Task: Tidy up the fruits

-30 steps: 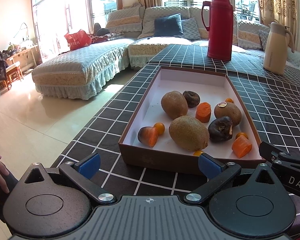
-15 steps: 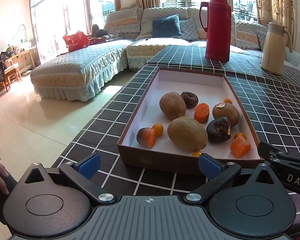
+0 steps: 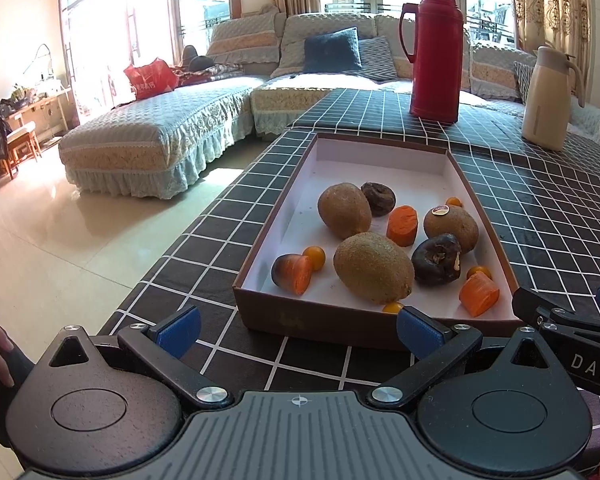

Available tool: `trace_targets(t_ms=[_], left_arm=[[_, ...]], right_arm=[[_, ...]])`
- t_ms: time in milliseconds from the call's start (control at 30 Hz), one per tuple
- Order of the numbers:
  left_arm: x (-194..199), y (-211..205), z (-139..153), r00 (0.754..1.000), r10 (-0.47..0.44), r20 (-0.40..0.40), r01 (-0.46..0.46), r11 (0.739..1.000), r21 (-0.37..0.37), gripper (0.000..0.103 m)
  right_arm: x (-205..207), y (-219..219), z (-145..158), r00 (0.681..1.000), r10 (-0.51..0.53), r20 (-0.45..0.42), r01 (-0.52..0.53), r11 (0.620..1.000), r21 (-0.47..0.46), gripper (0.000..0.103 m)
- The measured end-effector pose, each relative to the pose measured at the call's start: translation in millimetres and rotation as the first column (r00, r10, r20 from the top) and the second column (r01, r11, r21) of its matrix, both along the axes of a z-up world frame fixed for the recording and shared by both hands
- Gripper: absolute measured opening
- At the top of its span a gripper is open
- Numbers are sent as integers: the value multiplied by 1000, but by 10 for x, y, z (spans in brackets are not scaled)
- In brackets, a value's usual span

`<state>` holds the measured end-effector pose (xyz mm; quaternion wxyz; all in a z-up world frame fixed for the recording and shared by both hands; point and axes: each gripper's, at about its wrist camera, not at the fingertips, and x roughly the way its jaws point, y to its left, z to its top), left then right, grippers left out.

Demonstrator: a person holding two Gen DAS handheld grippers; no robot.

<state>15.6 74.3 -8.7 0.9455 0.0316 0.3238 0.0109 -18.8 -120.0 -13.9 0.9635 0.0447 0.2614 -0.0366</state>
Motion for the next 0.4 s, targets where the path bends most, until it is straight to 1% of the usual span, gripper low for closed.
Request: trace_targets(t_ms=[133, 300, 400], left_arm=[[8, -10, -5, 1000, -3, -5, 2, 1000, -1, 103], [12, 12, -11, 1000, -12, -14, 12, 999, -30, 103], [11, 5, -17, 1000, -6, -10, 6, 1000, -20, 103]], right_arm=[[2, -3, 9, 1000, -3, 4, 3, 1000, 1, 103], [6, -17, 7, 1000, -8, 4, 8, 1000, 5, 103], [-1, -16, 6, 1000, -9, 5, 9, 1000, 6, 103]])
